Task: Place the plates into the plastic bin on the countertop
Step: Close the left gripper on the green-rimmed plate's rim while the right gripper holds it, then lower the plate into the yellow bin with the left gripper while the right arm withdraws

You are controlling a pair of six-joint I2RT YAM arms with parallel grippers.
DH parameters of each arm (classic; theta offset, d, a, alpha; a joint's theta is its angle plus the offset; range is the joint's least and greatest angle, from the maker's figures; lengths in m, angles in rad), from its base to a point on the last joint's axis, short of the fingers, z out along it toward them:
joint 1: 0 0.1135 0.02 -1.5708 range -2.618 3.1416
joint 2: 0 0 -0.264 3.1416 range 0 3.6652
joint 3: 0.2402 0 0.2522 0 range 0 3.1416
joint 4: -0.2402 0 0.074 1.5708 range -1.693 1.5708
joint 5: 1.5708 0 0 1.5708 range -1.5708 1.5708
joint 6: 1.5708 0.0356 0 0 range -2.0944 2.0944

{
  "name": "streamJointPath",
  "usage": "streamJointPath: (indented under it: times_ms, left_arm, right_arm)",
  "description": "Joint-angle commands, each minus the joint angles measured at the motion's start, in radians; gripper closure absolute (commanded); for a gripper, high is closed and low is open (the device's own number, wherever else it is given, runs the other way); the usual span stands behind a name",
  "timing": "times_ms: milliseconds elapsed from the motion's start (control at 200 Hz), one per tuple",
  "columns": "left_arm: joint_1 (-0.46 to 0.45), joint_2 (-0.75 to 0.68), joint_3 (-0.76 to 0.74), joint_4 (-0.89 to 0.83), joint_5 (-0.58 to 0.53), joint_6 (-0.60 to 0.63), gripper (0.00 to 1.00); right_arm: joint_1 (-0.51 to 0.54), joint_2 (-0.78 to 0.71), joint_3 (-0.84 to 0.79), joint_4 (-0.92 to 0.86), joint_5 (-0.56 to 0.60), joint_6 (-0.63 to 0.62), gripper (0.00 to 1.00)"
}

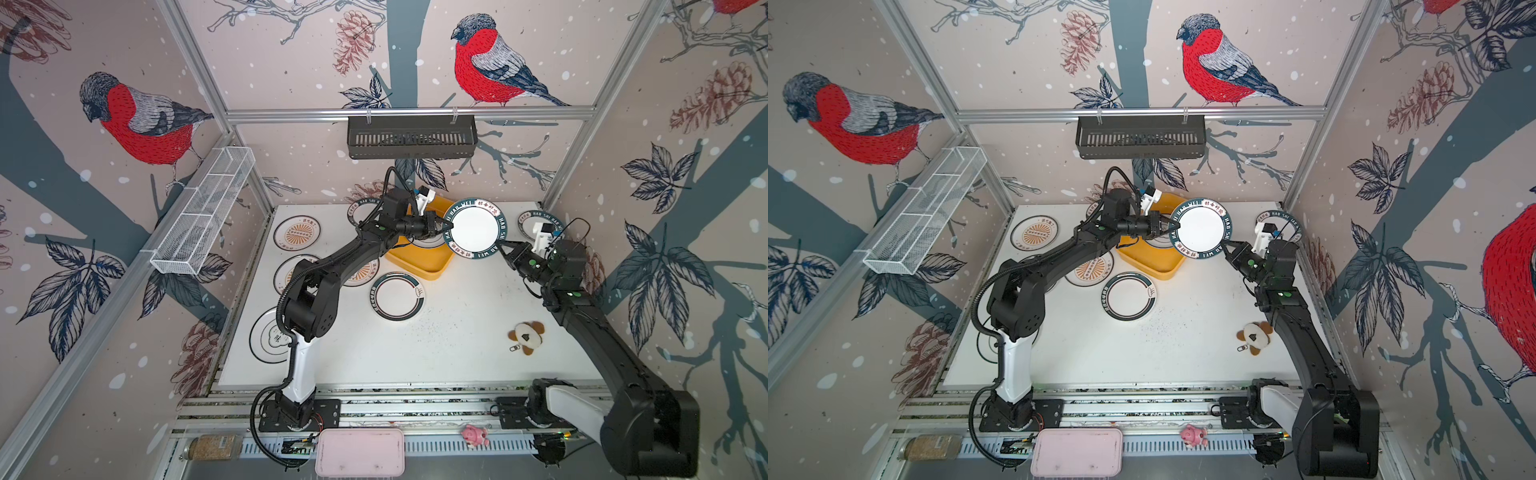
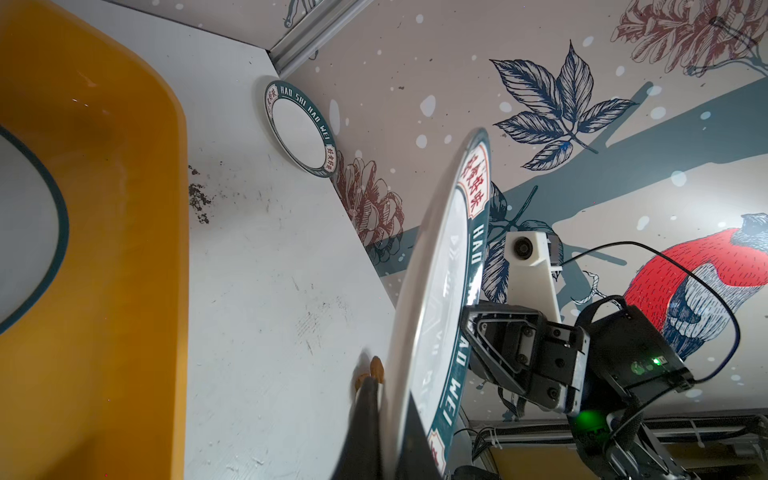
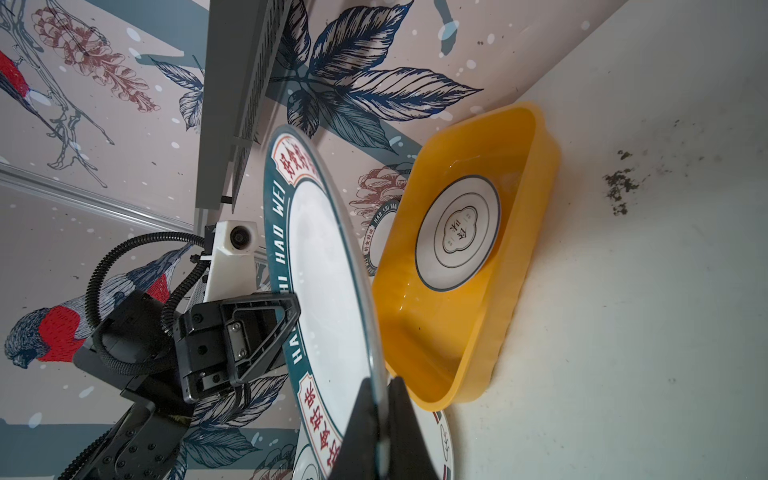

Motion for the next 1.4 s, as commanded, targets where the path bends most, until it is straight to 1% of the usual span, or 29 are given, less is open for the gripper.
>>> streamJointPath:
  times_ms: [0, 20, 35, 75, 135, 275, 395, 450, 495, 535, 555, 645, 735, 926, 1096, 1276, 1396]
  left_arm:
    - [0.018, 0.007, 0.007, 0.047, -0.014, -0.016, 1.00]
    - [0.022, 0.008, 0.007, 0.048, -0.020, -0.027, 1.00]
    - [0.025, 0.008, 0.007, 0.047, -0.025, -0.034, 1.00]
    - [0.035, 0.013, 0.008, 0.044, -0.041, -0.054, 1.00]
    - [0.050, 0.018, 0.015, -0.004, -0.097, -0.078, 1.00]
    - [0.087, 0.045, 0.027, -0.106, -0.228, -0.153, 1.00]
    - [0.100, 0.081, 0.076, -0.206, -0.327, -0.172, 1.00]
    - [0.105, 0.107, 0.111, -0.235, -0.343, -0.185, 1.00]
    - [0.110, 0.137, 0.136, -0.237, -0.336, -0.201, 1.00]
    - [0.114, 0.164, 0.166, -0.252, -0.329, -0.212, 1.00]
    - [0.115, 0.177, 0.184, -0.265, -0.332, -0.216, 1.00]
    - [0.116, 0.236, 0.261, -0.321, -0.364, -0.216, 1.00]
    - [0.119, 0.279, 0.300, -0.335, -0.386, -0.241, 1.00]
    - [0.122, 0.319, 0.308, -0.335, -0.441, -0.286, 1.00]
    - [0.124, 0.367, 0.341, -0.348, -0.463, -0.318, 1.00]
    - [0.127, 0.399, 0.349, -0.318, -0.487, -0.363, 1.00]
    - [0.127, 0.432, 0.392, -0.334, -0.489, -0.368, 1.00]
  right_arm:
    - [0.000, 0.019, 0.009, 0.087, 0.014, 0.026, 0.65]
    - [0.000, 0.022, 0.011, 0.087, 0.020, 0.025, 0.54]
    - [0.000, 0.025, 0.012, 0.087, 0.022, 0.025, 0.49]
    - [0.000, 0.031, 0.017, 0.084, 0.035, 0.021, 0.41]
    - [0.000, 0.034, 0.025, 0.076, 0.056, 0.014, 0.30]
    - [0.000, 0.026, 0.050, 0.021, 0.121, -0.020, 0.22]
    - [0.001, 0.000, 0.065, -0.028, 0.176, -0.055, 0.17]
    - [0.000, -0.016, 0.069, -0.046, 0.204, -0.066, 0.13]
    - [0.000, -0.032, 0.069, -0.055, 0.225, -0.070, 0.09]
    - [0.000, -0.045, 0.065, -0.053, 0.234, -0.078, 0.04]
    - [0.000, -0.050, 0.064, -0.049, 0.232, -0.086, 0.00]
    - [0.001, -0.075, 0.066, -0.053, 0.235, -0.104, 0.00]
    - [0.000, -0.098, 0.069, -0.072, 0.259, -0.115, 0.00]
    - [-0.007, -0.128, 0.085, -0.128, 0.310, -0.149, 0.00]
    - [-0.028, -0.127, 0.087, -0.124, 0.294, -0.150, 0.00]
    - [-0.039, -0.116, 0.095, -0.117, 0.286, -0.150, 0.00]
    - [-0.041, -0.111, 0.101, -0.121, 0.283, -0.151, 0.00]
